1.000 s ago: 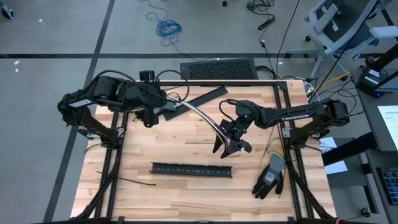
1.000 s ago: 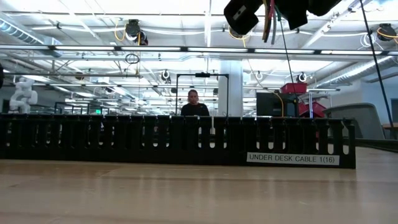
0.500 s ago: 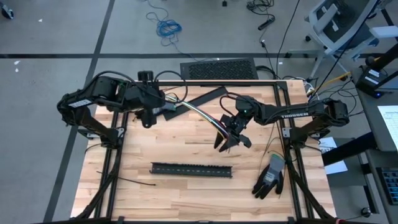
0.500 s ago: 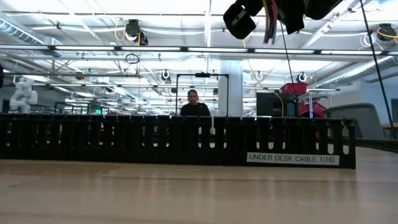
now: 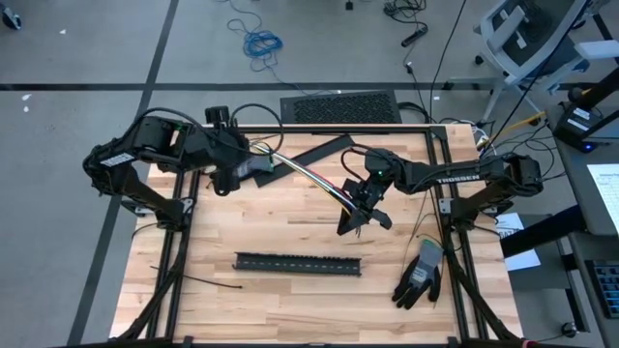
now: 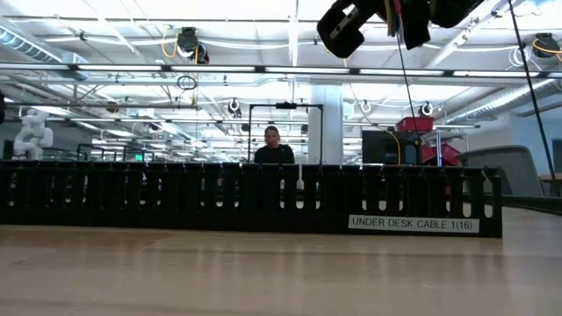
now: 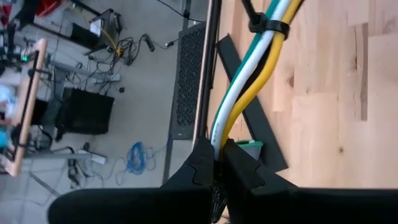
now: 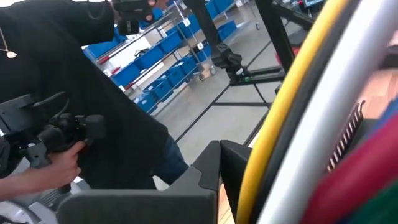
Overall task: Ziptie cables
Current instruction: Put the cable wires into the black cable duct
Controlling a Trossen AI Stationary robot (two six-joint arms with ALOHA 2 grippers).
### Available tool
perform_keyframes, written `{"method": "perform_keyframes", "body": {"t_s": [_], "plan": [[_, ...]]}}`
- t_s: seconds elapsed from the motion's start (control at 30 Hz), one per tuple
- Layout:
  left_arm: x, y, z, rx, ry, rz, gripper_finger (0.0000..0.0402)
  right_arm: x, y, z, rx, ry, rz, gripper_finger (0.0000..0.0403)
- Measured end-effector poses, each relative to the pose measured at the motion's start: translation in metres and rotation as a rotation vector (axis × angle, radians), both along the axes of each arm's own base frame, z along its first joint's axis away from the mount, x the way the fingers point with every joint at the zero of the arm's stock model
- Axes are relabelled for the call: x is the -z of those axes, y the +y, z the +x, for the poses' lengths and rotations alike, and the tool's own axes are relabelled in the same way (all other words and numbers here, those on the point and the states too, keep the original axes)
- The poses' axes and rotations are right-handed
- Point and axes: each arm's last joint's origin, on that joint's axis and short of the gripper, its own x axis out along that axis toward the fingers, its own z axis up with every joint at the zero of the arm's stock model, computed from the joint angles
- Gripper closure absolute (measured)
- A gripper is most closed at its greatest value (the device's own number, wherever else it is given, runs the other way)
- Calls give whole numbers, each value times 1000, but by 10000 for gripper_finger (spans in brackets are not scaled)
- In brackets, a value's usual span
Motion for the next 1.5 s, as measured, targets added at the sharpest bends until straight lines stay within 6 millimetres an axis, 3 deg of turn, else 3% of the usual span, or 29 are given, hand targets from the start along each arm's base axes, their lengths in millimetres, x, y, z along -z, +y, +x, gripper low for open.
{"method": "perform_keyframes", "body": {"t_s": [0.3, 0.67, 1.17, 1.5], "plan": [[6, -9, 6, 17, -3, -58, 389, 6, 2, -2, -10, 72, 10, 403], [65, -41, 25, -9, 147, -211, 389, 11, 15, -3, -51, 129, 6, 403], [126, -91, 21, -95, 210, -305, 392, 25, 39, 2, -5, 197, -56, 403], [148, -122, 11, -95, 204, -371, 392, 47, 63, 12, -11, 311, -49, 403]]}}
